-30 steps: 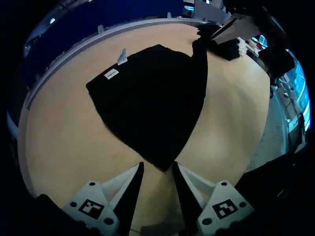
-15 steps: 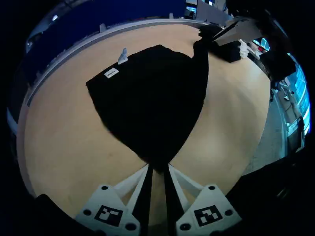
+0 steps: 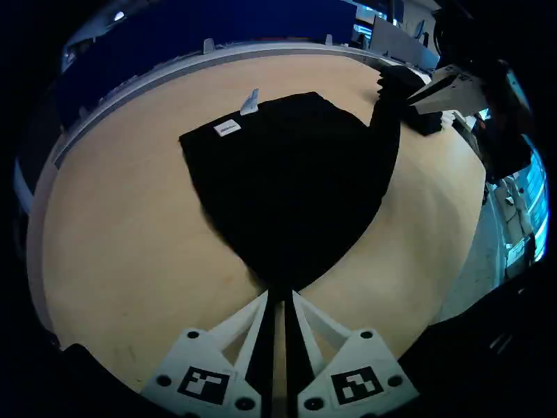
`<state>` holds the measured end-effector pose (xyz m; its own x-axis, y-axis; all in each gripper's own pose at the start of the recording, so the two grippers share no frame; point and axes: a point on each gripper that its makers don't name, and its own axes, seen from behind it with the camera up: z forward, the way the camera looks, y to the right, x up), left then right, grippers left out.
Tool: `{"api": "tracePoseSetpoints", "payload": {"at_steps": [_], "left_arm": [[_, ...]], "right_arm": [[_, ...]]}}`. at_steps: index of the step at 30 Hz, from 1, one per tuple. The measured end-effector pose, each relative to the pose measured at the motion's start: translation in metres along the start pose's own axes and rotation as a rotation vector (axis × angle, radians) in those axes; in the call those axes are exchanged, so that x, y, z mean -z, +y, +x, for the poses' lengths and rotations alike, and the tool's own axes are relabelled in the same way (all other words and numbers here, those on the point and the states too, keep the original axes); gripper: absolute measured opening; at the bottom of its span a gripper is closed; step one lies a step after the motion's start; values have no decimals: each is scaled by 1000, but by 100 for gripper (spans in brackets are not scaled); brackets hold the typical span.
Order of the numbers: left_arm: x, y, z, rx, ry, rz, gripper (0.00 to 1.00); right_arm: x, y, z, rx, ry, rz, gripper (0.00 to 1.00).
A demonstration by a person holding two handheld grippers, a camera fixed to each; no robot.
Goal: Fold towel
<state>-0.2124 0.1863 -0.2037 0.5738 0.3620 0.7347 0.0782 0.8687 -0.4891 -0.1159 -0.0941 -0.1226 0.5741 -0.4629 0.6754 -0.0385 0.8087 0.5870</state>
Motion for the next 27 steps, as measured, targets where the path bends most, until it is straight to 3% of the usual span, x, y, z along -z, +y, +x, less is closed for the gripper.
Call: {"api": "tracePoseSetpoints", "payload": {"at_steps": [12, 27], "left_arm": [[15, -22, 24, 55, 38, 5, 8], [47, -55, 90, 154, 144, -18, 8]], "right_arm": [[3, -5, -2, -9, 8, 5, 15], [14, -10, -4, -30, 12, 0, 15]]}}
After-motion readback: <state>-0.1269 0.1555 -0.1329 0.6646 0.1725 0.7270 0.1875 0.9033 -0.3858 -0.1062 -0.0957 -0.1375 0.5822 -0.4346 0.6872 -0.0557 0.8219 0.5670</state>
